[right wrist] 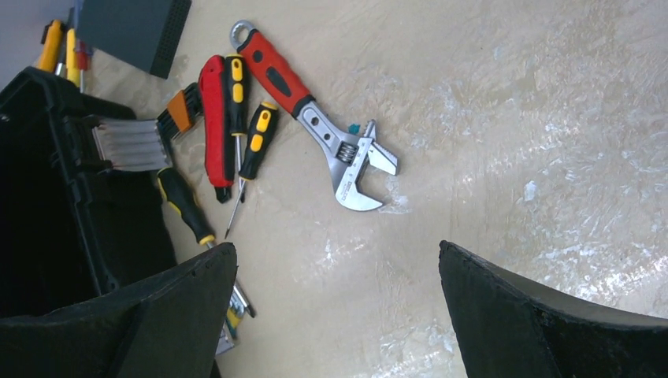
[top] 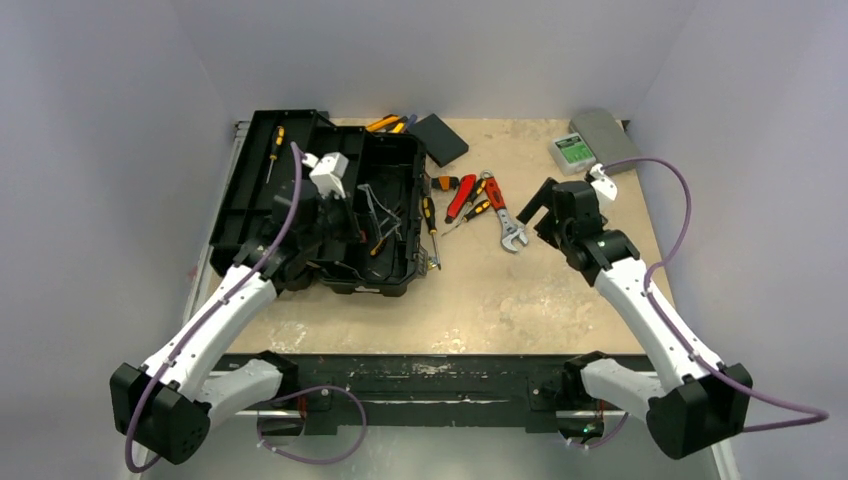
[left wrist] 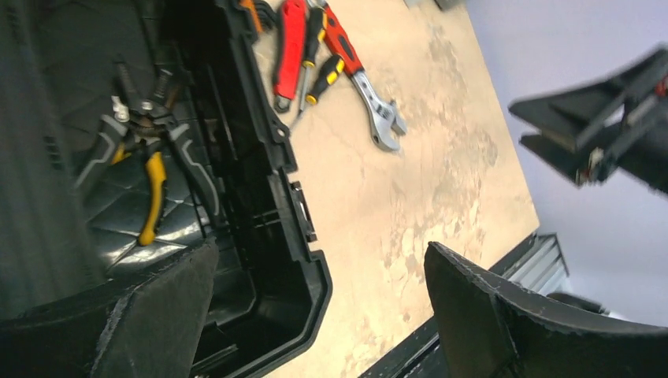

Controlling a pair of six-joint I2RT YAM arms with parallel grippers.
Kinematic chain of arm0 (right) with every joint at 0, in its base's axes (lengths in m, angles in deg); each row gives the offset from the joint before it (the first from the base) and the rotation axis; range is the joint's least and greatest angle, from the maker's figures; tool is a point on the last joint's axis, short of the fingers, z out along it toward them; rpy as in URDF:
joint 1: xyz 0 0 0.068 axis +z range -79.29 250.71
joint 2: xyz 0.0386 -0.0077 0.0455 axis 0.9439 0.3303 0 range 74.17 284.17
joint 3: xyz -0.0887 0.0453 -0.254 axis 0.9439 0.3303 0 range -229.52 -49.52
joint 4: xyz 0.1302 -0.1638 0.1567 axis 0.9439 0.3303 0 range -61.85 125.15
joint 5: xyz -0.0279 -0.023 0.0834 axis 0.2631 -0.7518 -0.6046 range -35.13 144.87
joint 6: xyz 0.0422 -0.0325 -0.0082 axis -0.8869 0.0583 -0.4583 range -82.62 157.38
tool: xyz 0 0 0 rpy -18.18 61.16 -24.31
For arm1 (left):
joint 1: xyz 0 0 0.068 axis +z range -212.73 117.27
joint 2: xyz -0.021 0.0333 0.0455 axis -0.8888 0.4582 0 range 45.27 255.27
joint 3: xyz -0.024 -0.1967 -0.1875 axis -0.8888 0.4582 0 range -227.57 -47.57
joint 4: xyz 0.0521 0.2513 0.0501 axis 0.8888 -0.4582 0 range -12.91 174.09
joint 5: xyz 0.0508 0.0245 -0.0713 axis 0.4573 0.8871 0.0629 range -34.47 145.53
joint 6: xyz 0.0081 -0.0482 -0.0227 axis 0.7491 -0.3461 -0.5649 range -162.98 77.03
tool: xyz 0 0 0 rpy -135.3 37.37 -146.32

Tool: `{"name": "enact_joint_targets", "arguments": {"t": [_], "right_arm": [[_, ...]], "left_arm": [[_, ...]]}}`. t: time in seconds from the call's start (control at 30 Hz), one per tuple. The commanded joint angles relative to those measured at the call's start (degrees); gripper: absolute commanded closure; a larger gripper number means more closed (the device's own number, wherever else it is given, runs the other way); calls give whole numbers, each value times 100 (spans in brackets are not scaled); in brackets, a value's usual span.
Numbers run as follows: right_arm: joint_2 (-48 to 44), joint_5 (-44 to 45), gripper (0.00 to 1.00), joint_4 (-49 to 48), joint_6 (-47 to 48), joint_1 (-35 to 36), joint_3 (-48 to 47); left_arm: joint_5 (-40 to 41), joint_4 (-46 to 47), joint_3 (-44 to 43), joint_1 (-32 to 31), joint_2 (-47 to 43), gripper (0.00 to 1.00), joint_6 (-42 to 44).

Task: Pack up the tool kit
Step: Pick up the screwdriver from the center of the board.

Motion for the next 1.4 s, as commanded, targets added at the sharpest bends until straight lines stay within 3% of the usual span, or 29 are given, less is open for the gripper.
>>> {"name": "enact_joint_targets", "arguments": {"t": [0.0,0.23,0.47,0.87,1.03,1.13,1.37], "right_arm": [[490,445,1,334,-321,-3,-584],[1285,606,1,336,-368,-3,-958],[2056,379,1,456,-365,-8,-1369],[3567,344,4,456,-811,-2,-2069],[4758,94,15,978,-1012,4,-3100],[5292,-162,17,1047,-1059,14,-3565],[5636,-360,21,861,-1232,53,-3890]], "left_arm": [[313,1045,527,-527,-310,0,351],[686,2045,1496,-985,-594,0,839],[409,3428,2303,-1068,-452,0,1103],[244,3858,2593,-1095,-466,0,1319],[238,3909,2592,-1090,-343,0,1304],[198,3911,2530,-1096,-208,0,1295],[227,3876,2507,-1090,-197,0,1336]]}}
